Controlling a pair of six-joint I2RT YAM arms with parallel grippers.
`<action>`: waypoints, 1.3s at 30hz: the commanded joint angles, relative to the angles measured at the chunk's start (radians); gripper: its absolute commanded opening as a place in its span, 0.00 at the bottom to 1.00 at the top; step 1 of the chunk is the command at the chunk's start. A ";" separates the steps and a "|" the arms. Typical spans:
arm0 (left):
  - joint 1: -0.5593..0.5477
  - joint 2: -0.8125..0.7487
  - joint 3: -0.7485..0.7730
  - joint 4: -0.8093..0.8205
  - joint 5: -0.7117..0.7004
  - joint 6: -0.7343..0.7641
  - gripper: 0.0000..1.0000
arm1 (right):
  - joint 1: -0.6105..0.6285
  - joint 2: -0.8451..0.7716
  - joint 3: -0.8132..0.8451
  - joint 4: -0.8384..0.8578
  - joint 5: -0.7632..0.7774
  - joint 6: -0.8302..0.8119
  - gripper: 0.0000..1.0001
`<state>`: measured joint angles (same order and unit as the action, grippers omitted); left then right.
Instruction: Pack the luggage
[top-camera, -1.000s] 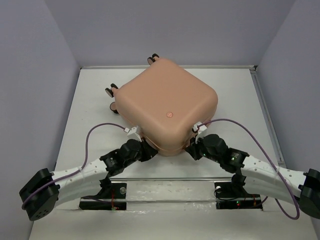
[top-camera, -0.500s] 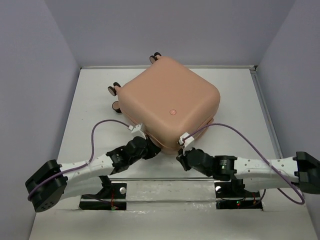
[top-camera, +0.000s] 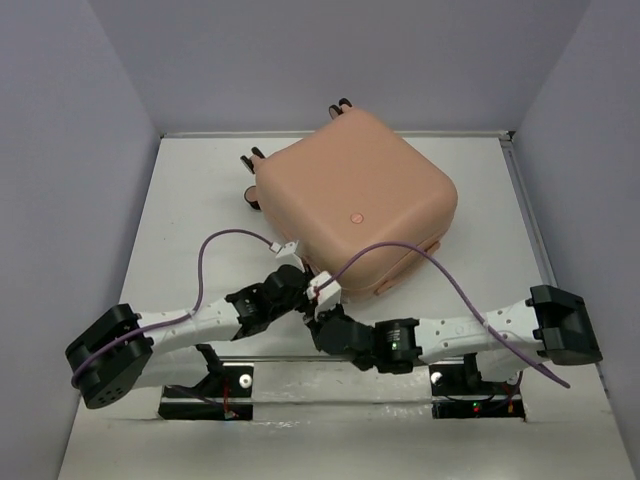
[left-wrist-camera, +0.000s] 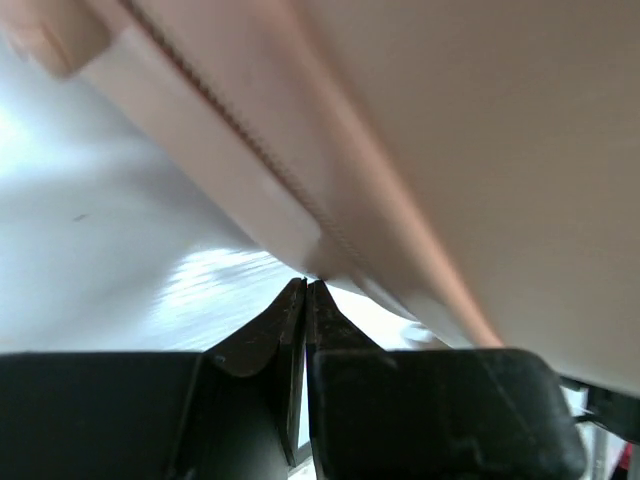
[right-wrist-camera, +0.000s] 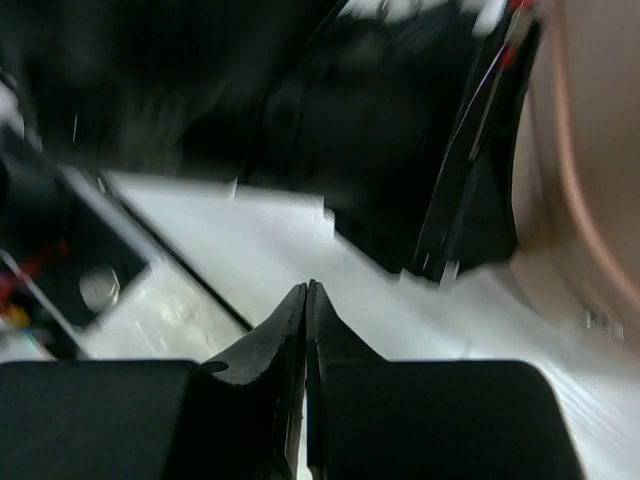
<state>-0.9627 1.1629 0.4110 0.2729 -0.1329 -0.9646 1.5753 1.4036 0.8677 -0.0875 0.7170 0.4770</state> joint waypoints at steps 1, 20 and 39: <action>0.015 -0.038 0.061 0.227 -0.002 0.020 0.15 | -0.139 -0.038 -0.089 0.464 0.003 0.040 0.07; 0.860 -0.113 0.376 -0.135 0.484 0.216 0.92 | -0.156 -0.506 -0.368 0.095 -0.136 0.272 0.46; 0.917 0.596 0.919 0.054 0.607 0.030 0.90 | -0.156 -0.448 -0.368 0.123 -0.258 0.262 0.46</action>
<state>-0.0334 1.7233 1.2423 0.2607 0.4156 -0.8806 1.4200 0.9543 0.4942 0.0002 0.4675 0.7338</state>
